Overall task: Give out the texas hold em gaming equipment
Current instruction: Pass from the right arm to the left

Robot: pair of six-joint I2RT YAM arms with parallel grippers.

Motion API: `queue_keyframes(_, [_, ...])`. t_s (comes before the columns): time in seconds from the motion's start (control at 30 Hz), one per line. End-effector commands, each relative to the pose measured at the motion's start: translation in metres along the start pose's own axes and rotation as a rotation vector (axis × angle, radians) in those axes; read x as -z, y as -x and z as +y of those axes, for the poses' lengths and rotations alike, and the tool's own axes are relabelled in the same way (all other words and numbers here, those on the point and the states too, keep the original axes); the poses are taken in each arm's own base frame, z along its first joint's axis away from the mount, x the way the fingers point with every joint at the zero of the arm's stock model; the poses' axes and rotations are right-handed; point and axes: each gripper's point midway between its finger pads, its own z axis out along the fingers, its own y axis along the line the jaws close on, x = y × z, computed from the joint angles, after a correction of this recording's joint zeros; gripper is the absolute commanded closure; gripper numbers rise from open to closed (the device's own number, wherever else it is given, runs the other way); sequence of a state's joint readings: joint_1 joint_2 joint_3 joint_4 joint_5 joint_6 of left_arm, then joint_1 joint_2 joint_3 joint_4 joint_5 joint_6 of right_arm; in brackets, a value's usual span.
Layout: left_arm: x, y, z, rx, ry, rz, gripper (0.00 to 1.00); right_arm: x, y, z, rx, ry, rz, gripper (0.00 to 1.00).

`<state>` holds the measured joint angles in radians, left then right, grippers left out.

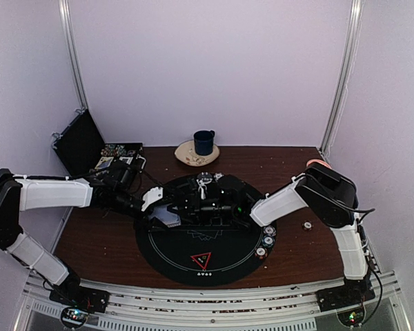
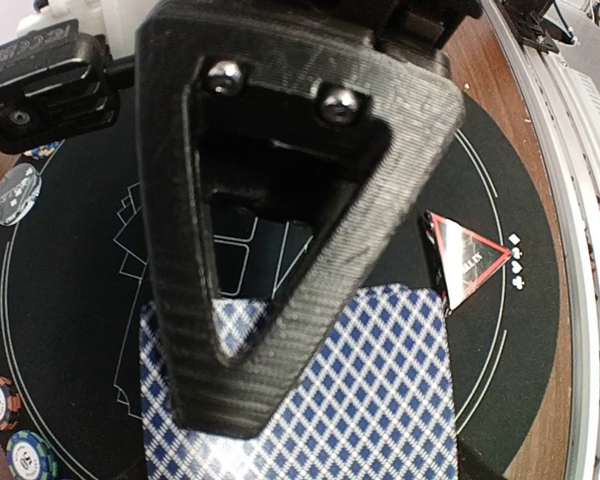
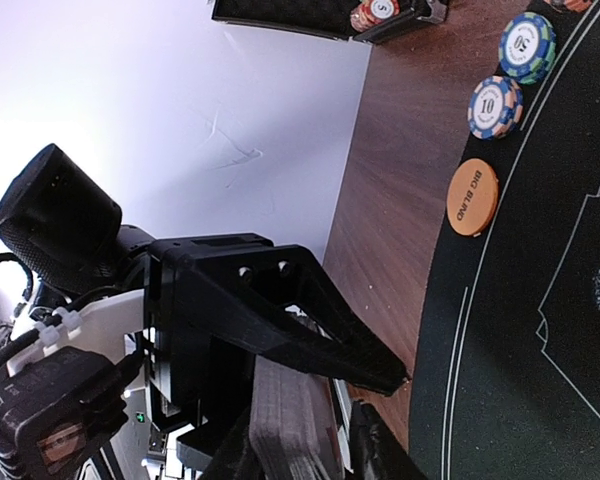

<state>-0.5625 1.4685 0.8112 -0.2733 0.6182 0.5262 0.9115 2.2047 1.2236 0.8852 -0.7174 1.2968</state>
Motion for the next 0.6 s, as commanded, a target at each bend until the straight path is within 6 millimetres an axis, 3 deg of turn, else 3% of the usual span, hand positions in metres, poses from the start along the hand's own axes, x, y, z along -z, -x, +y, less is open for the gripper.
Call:
queue_keyframes(0.0, [-0.007, 0.015, 0.006, -0.056, -0.013, -0.069, 0.82, 0.008, 0.004, -0.002, 0.03, -0.046, 0.01, 0.69])
queue_keyframes(0.33, [-0.016, 0.02, 0.015, -0.067, -0.023, -0.093, 0.92, 0.019, 0.001, -0.005, 0.041, -0.046, 0.014, 0.58])
queue_keyframes(0.57, [-0.02, 0.016, 0.017, -0.041, -0.004, -0.096, 0.92, 0.017, 0.0, -0.008, 0.035, -0.036, 0.025, 0.54])
